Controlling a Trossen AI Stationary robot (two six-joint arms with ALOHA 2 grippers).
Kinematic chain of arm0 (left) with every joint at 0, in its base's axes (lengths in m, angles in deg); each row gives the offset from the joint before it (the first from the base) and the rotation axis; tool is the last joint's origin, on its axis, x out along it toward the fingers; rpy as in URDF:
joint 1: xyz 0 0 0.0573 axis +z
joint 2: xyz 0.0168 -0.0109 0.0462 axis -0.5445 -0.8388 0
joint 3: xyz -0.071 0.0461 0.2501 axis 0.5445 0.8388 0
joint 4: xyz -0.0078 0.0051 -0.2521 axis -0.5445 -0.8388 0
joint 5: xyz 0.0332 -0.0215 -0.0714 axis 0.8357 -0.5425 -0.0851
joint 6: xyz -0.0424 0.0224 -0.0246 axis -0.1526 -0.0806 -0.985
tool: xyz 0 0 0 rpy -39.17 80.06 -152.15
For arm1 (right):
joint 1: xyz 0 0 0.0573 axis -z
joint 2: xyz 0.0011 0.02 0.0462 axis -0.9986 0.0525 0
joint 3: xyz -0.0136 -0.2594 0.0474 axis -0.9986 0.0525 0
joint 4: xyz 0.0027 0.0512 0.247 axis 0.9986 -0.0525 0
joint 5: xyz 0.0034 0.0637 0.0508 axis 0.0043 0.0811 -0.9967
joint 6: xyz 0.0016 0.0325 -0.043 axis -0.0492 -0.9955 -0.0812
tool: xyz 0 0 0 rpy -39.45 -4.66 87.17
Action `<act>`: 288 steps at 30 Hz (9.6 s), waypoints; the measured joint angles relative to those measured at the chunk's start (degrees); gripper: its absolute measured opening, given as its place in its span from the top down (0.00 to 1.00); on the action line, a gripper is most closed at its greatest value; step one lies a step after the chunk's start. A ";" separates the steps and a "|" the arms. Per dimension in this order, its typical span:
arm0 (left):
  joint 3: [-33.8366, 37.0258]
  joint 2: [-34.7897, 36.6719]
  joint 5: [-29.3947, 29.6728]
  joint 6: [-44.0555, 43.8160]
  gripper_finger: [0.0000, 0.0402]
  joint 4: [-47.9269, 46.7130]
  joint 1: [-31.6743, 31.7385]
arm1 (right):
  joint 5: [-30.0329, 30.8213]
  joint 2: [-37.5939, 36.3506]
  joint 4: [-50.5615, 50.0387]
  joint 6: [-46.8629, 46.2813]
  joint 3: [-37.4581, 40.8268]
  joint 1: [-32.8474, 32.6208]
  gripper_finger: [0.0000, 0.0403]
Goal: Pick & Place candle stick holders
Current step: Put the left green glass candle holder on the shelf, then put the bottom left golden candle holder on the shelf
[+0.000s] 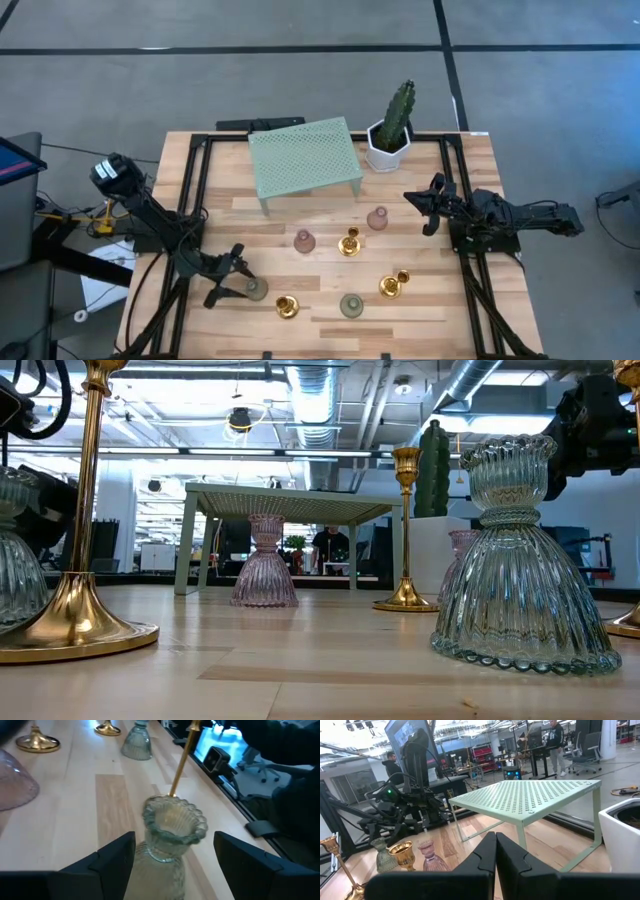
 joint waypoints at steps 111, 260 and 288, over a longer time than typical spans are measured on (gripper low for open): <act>-13.49 18.81 16.06 2.62 0.68 -28.88 14.32 | -0.04 0.01 -0.06 3.48 0.02 -0.01 1.00; -37.29 30.32 -38.12 17.04 0.71 -79.04 48.54 | -0.21 0.02 -0.03 3.45 0.04 -0.13 1.00; -0.78 25.39 -23.05 11.91 0.98 -20.90 18.94 | -0.13 0.02 0.29 0.06 0.11 -0.13 1.00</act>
